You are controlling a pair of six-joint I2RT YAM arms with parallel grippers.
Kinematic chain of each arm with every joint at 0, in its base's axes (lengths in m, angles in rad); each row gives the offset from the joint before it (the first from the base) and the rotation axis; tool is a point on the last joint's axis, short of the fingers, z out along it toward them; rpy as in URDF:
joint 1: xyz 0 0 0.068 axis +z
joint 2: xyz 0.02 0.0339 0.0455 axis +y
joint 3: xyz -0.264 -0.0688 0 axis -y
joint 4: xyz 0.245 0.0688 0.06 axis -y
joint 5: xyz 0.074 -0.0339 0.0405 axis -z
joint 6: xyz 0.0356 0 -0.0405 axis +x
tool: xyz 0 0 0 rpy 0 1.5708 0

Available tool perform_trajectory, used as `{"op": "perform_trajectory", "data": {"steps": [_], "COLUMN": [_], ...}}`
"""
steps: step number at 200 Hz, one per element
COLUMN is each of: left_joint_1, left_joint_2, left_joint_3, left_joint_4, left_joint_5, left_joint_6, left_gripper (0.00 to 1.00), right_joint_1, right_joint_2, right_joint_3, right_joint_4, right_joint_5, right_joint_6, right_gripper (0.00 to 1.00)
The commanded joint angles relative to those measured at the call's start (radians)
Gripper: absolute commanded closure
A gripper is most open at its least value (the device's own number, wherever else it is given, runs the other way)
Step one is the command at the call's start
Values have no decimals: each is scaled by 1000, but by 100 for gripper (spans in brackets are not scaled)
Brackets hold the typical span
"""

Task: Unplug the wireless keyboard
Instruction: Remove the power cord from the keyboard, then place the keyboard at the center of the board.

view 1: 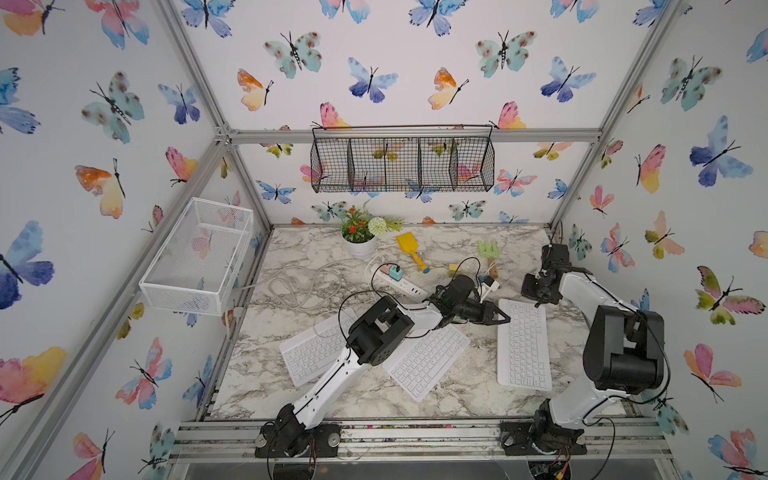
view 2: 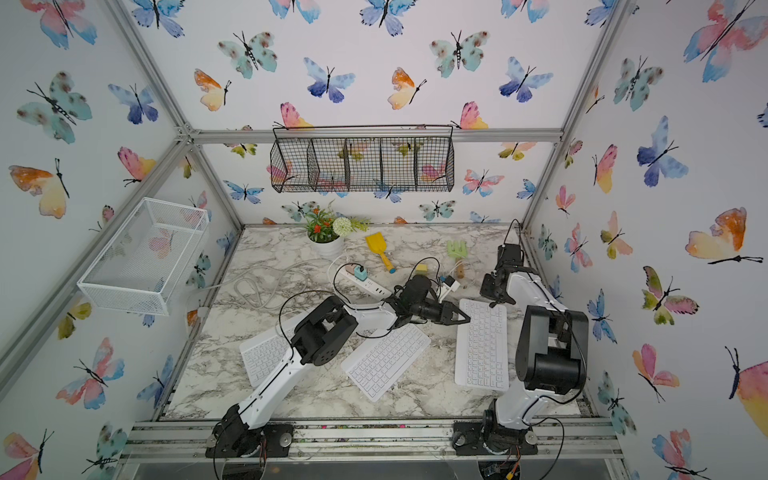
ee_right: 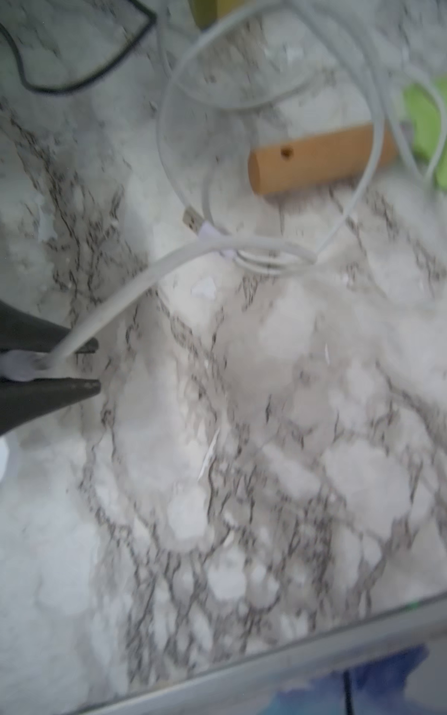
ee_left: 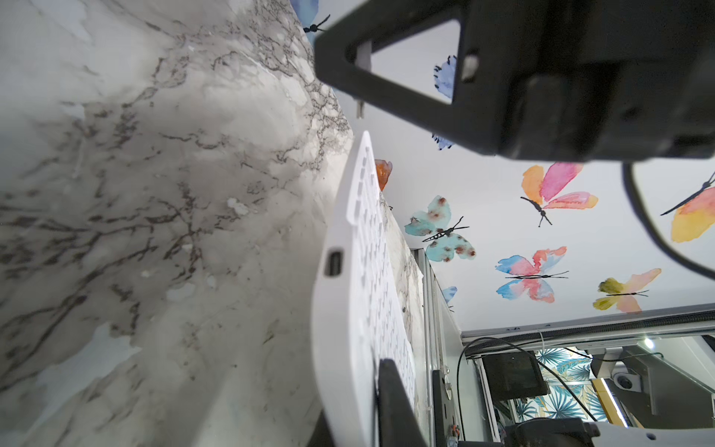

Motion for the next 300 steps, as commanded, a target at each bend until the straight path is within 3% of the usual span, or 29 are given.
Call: {"op": "perform_trajectory", "data": {"steps": [1,37,65,114,145,168,213,256,300], "left_joint_1": [-5,-3,6,22,27,37,37,41,66], "left_joint_2": [63,102,96,70,69,64,42,-46,-158], "left_joint_3": [45,90,78,90,214,241,293,253,185], "left_joint_4": [-91,-115,-134,-198,-473,-540,-646,-672,-615], "left_joint_5": [-5,10,-8,-36,-137,-178,-227,-285,-233], "left_joint_6": [72,38,29,65,166,175,233,287,293], "left_gripper": [81,67,45,28,24,22,18,18,18], "right_joint_1": [3,-3,-5,-6,-6,-7,-6,-5,-6], "right_joint_2": [-1,40,77,164,177,161,103,65,4], "right_joint_3": [-20,2,46,99,123,110,82,72,52], "right_joint_4": [38,64,63,53,31,34,50,43,54], "right_joint_5": [27,16,15,-28,-9,-5,7,-34,-102], "right_joint_6": [29,33,31,9,-7,-7,-7,-6,-3], "right_gripper": [90,89,89,83,64,54,52,52,51]}}
